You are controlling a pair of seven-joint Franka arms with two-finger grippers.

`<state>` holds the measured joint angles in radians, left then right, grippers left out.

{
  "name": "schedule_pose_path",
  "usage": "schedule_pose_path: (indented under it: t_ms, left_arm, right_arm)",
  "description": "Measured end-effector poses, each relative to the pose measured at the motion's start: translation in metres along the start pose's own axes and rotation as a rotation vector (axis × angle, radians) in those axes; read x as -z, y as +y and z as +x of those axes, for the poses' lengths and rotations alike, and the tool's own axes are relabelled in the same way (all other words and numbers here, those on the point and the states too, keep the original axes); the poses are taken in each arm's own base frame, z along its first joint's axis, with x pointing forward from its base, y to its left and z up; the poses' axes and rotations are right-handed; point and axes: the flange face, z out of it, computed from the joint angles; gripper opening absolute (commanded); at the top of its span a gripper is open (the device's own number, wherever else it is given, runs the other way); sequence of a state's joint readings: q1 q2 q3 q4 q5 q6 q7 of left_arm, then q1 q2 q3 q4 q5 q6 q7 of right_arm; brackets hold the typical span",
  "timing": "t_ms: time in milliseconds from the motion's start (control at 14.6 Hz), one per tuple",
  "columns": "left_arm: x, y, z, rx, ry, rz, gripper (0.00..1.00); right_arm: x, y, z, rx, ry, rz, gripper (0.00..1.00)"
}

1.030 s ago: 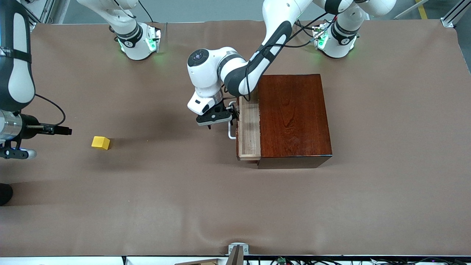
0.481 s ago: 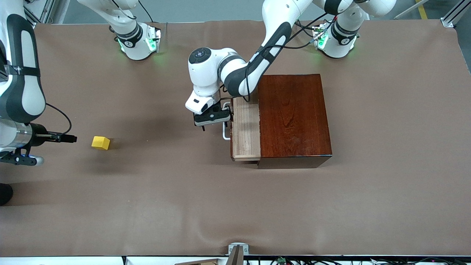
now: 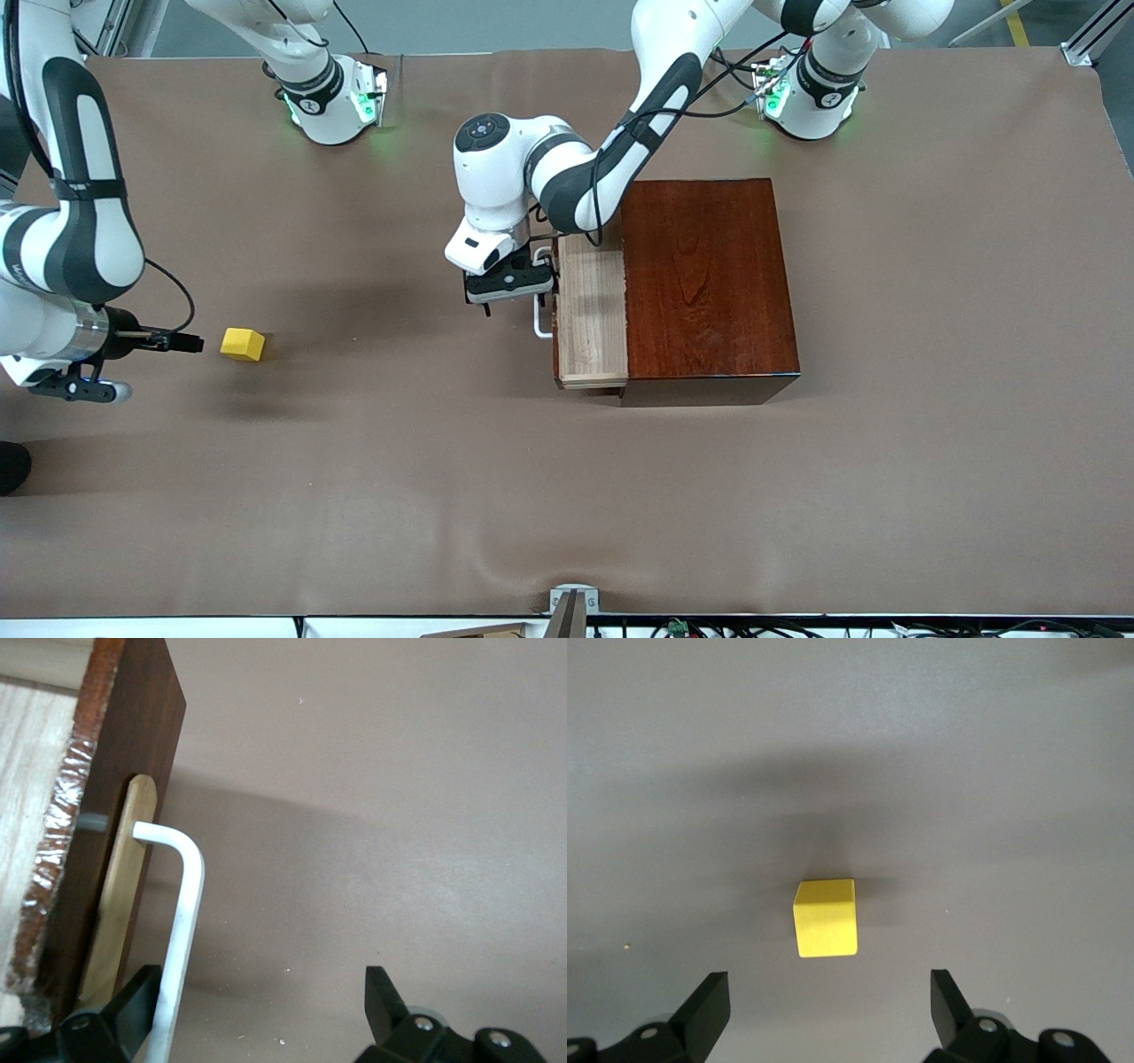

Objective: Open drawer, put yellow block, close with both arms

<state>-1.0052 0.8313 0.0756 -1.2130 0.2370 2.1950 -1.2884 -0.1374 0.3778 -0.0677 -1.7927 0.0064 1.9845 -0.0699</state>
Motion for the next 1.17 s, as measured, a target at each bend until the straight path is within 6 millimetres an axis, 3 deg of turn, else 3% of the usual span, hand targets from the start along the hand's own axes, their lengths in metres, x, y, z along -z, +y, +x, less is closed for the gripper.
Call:
schedule_pose_path:
  t_ms: [206,412,549,687,893,1168]
  left_arm:
    - [0.015,-0.004,0.002,0.007,-0.016,0.056,1.0]
    - [0.048,-0.01,0.01,0.02,-0.027,0.104,1.0]
    - [0.085,-0.014,0.02,0.031,-0.022,0.099,1.0]
    - [0.134,-0.023,0.035,0.021,-0.015,0.085,1.0]
    - [0.202,-0.055,0.067,-0.007,-0.019,0.103,1.0]
    - [0.27,-0.13,0.12,0.015,-0.066,0.198,1.0]
  right_arm:
    - [-0.021,0.0,-0.001,0.0,0.016,-0.002,1.0]
    - [-0.045,0.0,-0.001,0.0,0.039,-0.005,1.0]
    - [-0.059,0.0,0.0,0.001,0.04,-0.006,1.0]
    - [-0.071,0.0,0.001,0.001,0.044,-0.007,1.0]
    - [-0.093,-0.001,-0.003,0.002,0.07,-0.01,1.0]
    - [-0.111,-0.003,-0.011,0.004,0.053,-0.008,1.0]
